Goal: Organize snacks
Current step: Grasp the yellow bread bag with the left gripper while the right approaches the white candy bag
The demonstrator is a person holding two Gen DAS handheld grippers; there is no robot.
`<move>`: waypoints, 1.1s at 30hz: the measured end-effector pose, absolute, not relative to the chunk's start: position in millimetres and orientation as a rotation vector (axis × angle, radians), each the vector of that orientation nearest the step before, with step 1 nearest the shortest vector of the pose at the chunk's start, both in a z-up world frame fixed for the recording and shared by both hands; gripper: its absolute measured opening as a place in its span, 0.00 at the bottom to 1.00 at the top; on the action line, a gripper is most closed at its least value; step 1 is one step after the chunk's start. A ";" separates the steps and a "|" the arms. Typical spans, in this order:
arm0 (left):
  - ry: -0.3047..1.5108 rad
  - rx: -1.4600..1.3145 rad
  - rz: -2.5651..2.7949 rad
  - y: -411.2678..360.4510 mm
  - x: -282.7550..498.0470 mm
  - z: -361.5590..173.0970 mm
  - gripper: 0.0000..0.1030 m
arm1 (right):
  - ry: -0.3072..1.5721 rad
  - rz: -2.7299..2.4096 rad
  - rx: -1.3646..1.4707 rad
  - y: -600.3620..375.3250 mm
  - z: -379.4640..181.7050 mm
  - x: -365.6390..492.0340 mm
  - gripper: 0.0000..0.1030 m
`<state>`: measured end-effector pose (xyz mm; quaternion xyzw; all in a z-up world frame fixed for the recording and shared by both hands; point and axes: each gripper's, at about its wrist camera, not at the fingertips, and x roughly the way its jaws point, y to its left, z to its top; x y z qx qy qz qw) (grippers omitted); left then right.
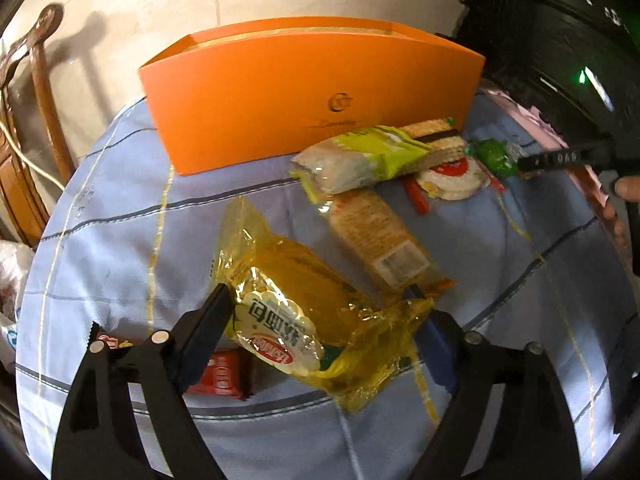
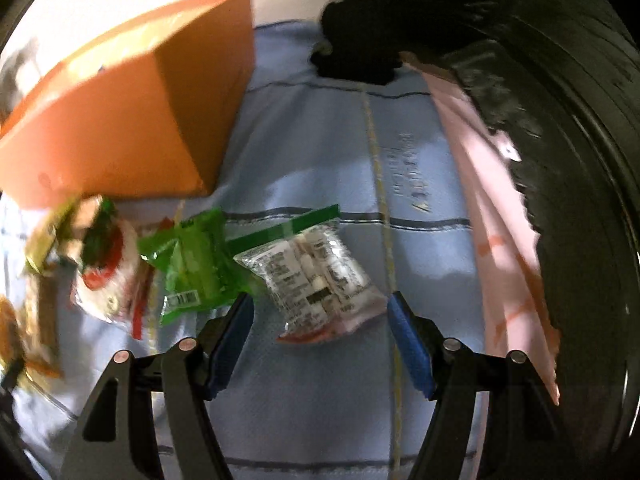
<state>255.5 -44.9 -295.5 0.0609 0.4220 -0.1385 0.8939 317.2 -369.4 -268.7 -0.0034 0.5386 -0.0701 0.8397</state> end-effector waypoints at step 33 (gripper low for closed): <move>0.784 0.179 -0.400 -41.5 247.7 -294.6 0.58 | 1.094 -0.097 0.176 -355.1 -280.3 292.8 0.05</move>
